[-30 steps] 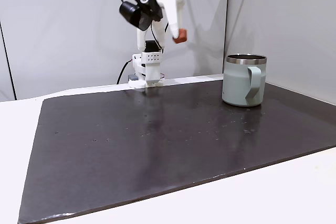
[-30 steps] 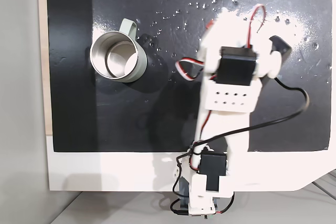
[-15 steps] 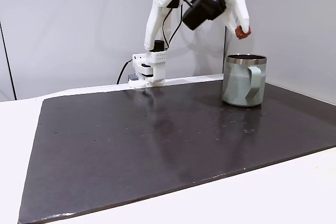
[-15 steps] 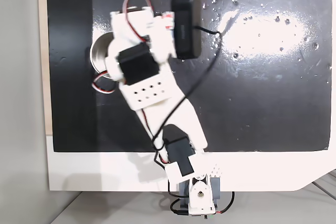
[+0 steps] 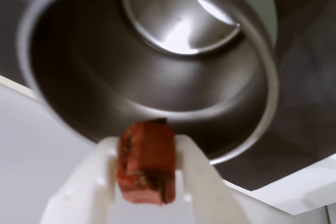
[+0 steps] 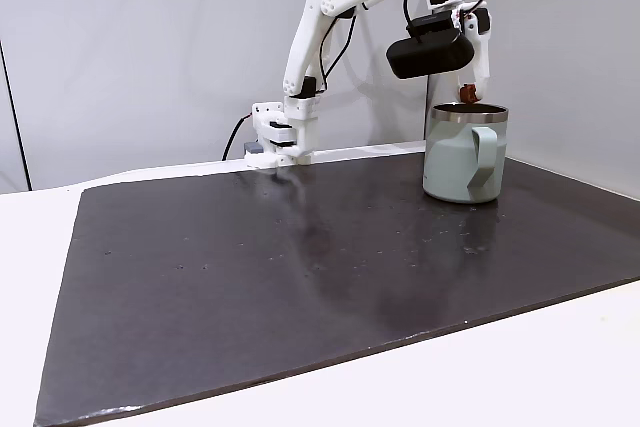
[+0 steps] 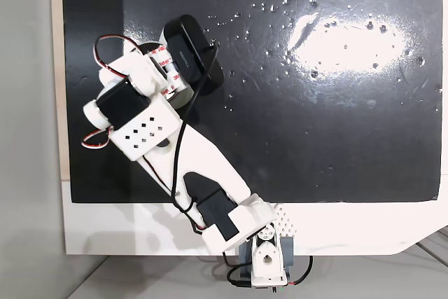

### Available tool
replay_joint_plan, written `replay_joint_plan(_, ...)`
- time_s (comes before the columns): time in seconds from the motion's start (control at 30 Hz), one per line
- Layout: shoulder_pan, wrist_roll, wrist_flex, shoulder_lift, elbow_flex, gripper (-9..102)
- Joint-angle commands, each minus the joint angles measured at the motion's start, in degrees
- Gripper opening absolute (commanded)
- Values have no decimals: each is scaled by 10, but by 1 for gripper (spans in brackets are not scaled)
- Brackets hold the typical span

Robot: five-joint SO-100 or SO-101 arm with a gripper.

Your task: Grasp a cube and put it in the cup.

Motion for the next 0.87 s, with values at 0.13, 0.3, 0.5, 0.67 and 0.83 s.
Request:
replay_joint_plan(0.13,5,5,5,37,-3,17)
replay_joint_plan(0.3,12,18,10,40,-4,23)
replay_joint_plan(0.5,6,15,11,47,0,22)
replay_joint_plan(0.67,4,12,11,47,-2,21)
replay_joint_plan(0.83,4,12,11,42,-3,21)
